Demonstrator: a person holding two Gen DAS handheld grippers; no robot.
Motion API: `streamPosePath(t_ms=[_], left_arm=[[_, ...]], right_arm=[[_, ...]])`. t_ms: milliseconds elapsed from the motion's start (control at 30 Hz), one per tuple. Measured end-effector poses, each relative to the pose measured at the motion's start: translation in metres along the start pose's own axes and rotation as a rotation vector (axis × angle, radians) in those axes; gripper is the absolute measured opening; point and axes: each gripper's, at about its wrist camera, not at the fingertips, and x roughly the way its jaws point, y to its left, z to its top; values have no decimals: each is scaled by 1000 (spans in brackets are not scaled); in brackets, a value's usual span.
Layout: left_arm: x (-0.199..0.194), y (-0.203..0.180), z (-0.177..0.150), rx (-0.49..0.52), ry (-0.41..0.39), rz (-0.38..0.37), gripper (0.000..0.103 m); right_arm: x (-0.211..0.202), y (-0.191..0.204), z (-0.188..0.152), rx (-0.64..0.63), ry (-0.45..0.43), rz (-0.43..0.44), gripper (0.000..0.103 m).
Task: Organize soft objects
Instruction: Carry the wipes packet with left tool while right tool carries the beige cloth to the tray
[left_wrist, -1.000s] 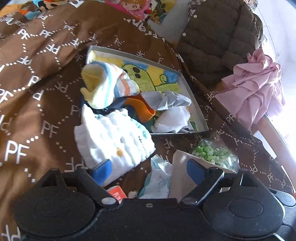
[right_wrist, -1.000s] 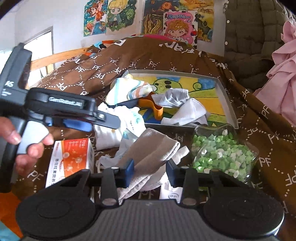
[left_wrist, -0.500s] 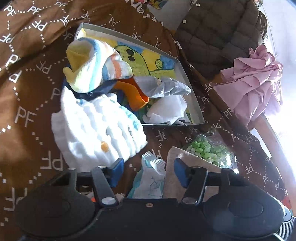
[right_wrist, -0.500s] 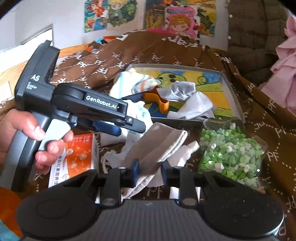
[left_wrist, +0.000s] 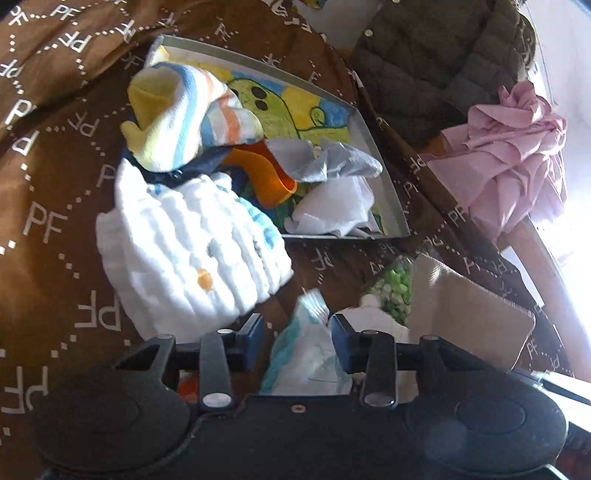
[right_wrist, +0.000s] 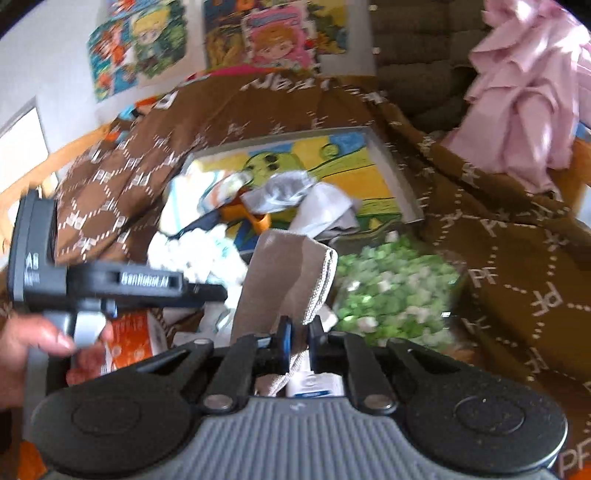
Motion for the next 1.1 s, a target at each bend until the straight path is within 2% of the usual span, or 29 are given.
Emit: streamPosePath(t_ms=[167,267,567,633,733,833,1000,1100], left_arm=[[3,-8,-3,63,11,5,55],[5,-14,-7,108,19,20,62],[15,-34,-20,319,59,129,61],[16,-37,-23,353,71,151,49],[17,-37,-25,366,79,167,38],[15,-38,-24,349,81,166,33],[11,-42,-24,330,70,218,25],[6,-43,-24,285,68,219,25]], right_arm=[[-7,-10,3,26,40,9,10],[-10,-9,2,17,34,-2,10],[-16,-17,8,17,-5,-47,10],[-12,-19,7,23,10,-41,10],[-5,-18,5,15,38,-19,10],[0,-15,3,17,64,6,15],[14,-13,-3,20,113,28,34],[22,-11,-6,26,143,37,37]])
